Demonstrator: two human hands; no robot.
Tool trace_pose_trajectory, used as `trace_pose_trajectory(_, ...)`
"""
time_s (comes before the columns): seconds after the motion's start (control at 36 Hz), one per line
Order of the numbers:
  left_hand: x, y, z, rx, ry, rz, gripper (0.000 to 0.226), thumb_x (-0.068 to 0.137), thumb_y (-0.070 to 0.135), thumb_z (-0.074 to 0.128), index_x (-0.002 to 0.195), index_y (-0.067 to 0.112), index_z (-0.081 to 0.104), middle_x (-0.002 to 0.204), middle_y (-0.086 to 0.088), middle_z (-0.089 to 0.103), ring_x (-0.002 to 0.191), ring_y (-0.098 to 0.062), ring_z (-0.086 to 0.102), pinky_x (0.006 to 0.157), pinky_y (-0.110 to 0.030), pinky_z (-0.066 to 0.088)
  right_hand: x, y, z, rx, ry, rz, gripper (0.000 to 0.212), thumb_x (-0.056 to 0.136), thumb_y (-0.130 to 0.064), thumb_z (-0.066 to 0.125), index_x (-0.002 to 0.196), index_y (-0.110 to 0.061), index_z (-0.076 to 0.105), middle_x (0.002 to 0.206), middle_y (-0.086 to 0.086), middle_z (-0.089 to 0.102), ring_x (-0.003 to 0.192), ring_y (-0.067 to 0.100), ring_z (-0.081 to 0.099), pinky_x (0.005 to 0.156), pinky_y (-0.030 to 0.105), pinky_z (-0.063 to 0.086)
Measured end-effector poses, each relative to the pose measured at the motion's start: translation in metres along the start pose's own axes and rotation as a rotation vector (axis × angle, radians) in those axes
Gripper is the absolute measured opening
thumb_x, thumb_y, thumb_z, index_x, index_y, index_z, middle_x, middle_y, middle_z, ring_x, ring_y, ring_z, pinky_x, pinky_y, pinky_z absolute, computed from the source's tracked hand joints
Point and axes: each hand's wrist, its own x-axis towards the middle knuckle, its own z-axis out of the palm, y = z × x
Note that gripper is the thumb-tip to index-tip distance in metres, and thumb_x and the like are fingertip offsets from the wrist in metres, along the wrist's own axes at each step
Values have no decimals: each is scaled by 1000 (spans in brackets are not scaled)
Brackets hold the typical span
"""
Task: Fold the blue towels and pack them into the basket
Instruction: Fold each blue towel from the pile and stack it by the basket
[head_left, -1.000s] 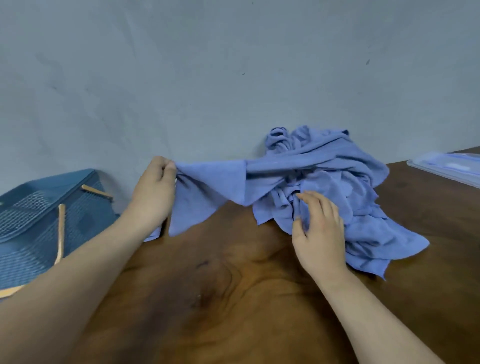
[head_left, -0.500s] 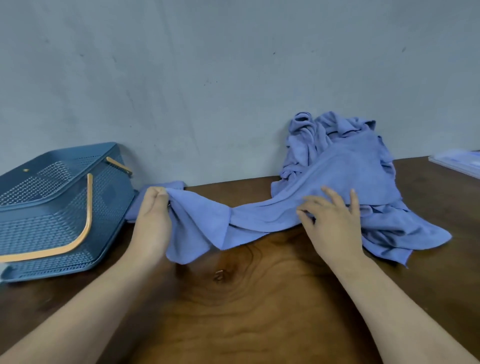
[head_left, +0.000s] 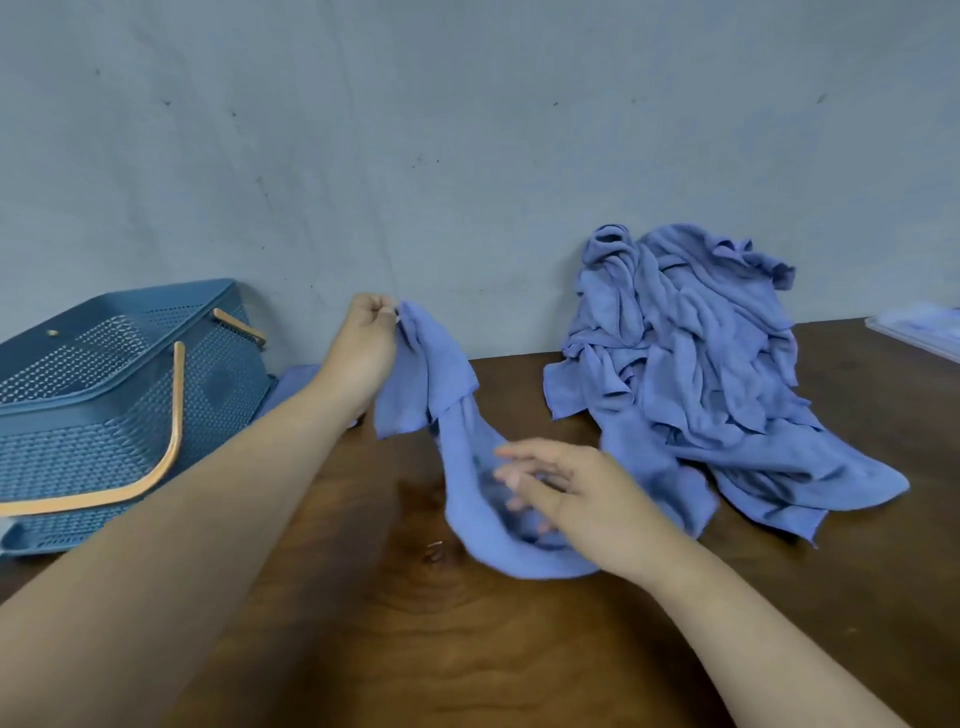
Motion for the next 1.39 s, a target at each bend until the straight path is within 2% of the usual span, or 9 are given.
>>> trace_pose_trajectory(0.17, -5, -18, -2, 249, -64, 52, 23, 112, 20, 39, 121, 23, 60, 84, 0, 55, 65, -13, 47, 60, -32, 37, 4, 18, -10, -666, 81, -130, 33, 106, -31, 52, 136, -39, 62, 122, -20, 69, 109, 3, 62, 94, 32, 52)
trace_pose_trajectory(0.25, -29, -34, -1, 323, -121, 72, 17, 111, 25, 45, 118, 24, 59, 99, 8, 63, 82, -6, 57, 73, -31, 41, 2, 23, -13, -858, 36, -81, 28, 103, -40, 51, 128, -41, 64, 115, -16, 66, 107, 11, 58, 91, 37, 50)
trace_pose_trajectory(0.39, -69, -68, 5, 452, -264, 117, 20, 108, 31, 53, 126, 27, 62, 126, 12, 64, 115, -8, 59, 89, -27, 42, -3, 14, -13, -824, -36, 17, 21, 101, -49, 55, 113, -38, 69, 94, -12, 61, 88, 8, 58, 74, 32, 53)
trace_pose_trajectory(0.61, -93, -105, 9, 497, -353, 150, 41, 108, 45, 49, 147, 34, 56, 138, 17, 62, 126, -5, 55, 108, -32, 44, -19, -18, 2, 10, -298, 166, 20, 105, -24, 64, 119, -33, 75, 101, -6, 71, 91, 18, 74, 62, 35, 63)
trace_pose_trajectory(0.78, -93, -112, 8, 521, -370, 206, 40, 108, 44, 50, 146, 36, 57, 141, 19, 60, 130, -6, 49, 112, -33, 40, 10, 5, -2, -180, -18, 110, 15, 101, -24, 69, 105, -36, 77, 90, -9, 74, 70, 15, 73, 70, 23, 54)
trace_pose_trajectory(0.94, -89, -114, 9, 449, -378, 233, 31, 109, 42, 49, 137, 40, 62, 136, 25, 62, 128, -1, 51, 111, -33, 42, 90, 27, 1, -503, -37, 32, 46, 94, -23, 67, 137, -37, 59, 95, -12, 69, 85, 2, 62, 81, 30, 54)
trace_pose_trajectory(1.06, -91, -110, 8, 402, -386, 267, 14, 109, 40, 51, 117, 42, 62, 115, 26, 65, 113, 1, 56, 95, -30, 49, 129, 46, 1, -628, -69, 31, 47, 88, -19, 63, 130, -41, 64, 104, -14, 55, 86, 4, 58, 86, 37, 54)
trace_pose_trajectory(1.25, -85, -109, 3, 416, -273, 205, 11, 107, 40, 51, 100, 33, 48, 79, 8, 62, 68, -10, 58, 58, -30, 43, 139, 77, -1, -795, 153, -73, 36, 96, -11, 57, 117, -34, 75, 119, -21, 68, 95, 10, 57, 73, 37, 55)
trace_pose_trajectory(1.39, -79, -113, -5, 604, -187, 203, 12, 108, 38, 44, 116, 31, 50, 103, 19, 64, 98, -18, 62, 86, -38, 49, 143, 81, -9, -994, 177, 74, 46, 97, -13, 50, 139, -27, 61, 119, 5, 68, 111, 28, 54, 85, 42, 50)
